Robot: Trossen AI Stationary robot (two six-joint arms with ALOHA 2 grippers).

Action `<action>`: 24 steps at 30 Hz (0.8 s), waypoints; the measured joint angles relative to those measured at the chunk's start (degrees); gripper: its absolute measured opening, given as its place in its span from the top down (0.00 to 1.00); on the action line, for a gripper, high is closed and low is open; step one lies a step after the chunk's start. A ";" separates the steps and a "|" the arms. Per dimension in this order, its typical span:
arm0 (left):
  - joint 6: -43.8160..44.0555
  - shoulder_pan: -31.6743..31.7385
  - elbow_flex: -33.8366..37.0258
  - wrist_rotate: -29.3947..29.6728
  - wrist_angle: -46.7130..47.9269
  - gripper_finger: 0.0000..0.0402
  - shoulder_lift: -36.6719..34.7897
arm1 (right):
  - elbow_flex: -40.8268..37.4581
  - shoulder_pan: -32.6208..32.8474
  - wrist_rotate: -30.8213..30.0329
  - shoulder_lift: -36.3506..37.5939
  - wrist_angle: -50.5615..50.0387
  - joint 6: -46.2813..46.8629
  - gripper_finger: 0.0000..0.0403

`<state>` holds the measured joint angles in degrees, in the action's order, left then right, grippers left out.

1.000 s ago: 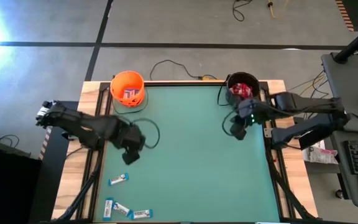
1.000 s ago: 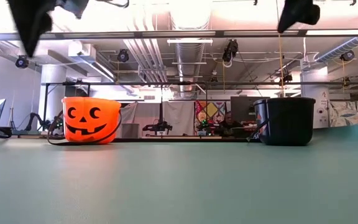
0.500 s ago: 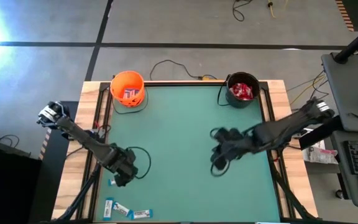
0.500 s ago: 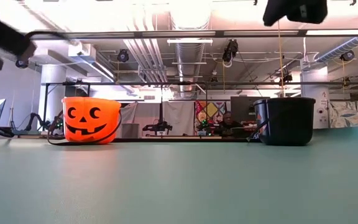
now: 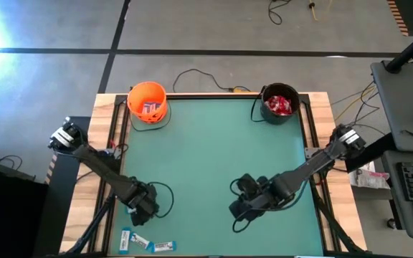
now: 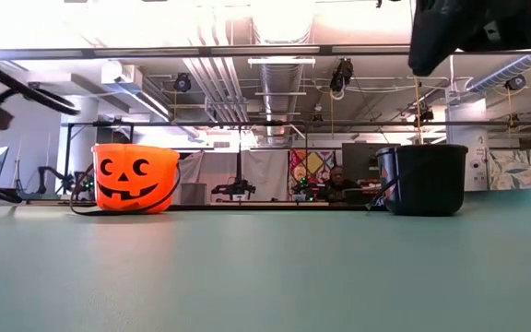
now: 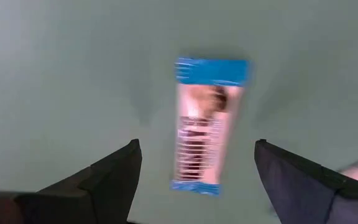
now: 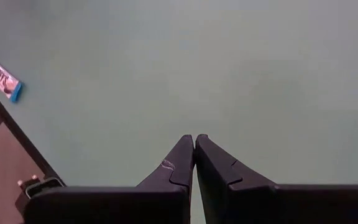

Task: Sort candy by brand, put in halloween buckets
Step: Put the white chocolate into the orange bucket

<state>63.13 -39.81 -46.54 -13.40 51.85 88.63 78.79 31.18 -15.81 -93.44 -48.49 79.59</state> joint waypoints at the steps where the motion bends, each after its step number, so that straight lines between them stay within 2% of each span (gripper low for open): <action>1: 0.47 -0.85 -0.02 0.00 -1.02 0.27 0.31 | 0.49 0.00 -0.02 -0.63 0.00 0.34 0.98; 7: 3.71 -5.00 -0.37 2.43 -1.94 0.27 4.09 | 1.77 -0.07 -0.81 -3.14 4.10 2.57 0.98; 10: 2.75 -5.55 -0.57 2.51 -2.05 0.27 6.46 | 2.15 -0.07 -1.27 -4.45 8.27 2.69 0.98; 13: 0.17 -5.55 -0.95 2.39 -3.06 0.32 7.70 | 2.36 -0.07 -1.47 -5.70 11.53 1.78 0.98; 16: -0.39 -4.71 -1.96 4.42 -4.44 0.44 7.74 | 2.36 -0.07 -2.29 -6.94 15.32 1.56 0.98; 20: -0.22 -2.56 -2.29 9.18 -6.83 0.66 7.18 | 2.36 0.07 -2.17 -9.09 21.29 1.50 0.98; 22: -0.49 -1.44 -2.31 11.58 -6.93 0.76 7.15 | 2.36 0.39 -1.20 -10.15 23.98 1.33 0.98; 24: -0.50 -0.52 -2.21 13.63 -7.56 0.82 7.03 | 2.36 0.77 1.12 -10.76 25.69 0.79 0.98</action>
<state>62.63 -40.33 -48.75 0.23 44.29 95.66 81.14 31.95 -14.69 -104.20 -22.80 80.37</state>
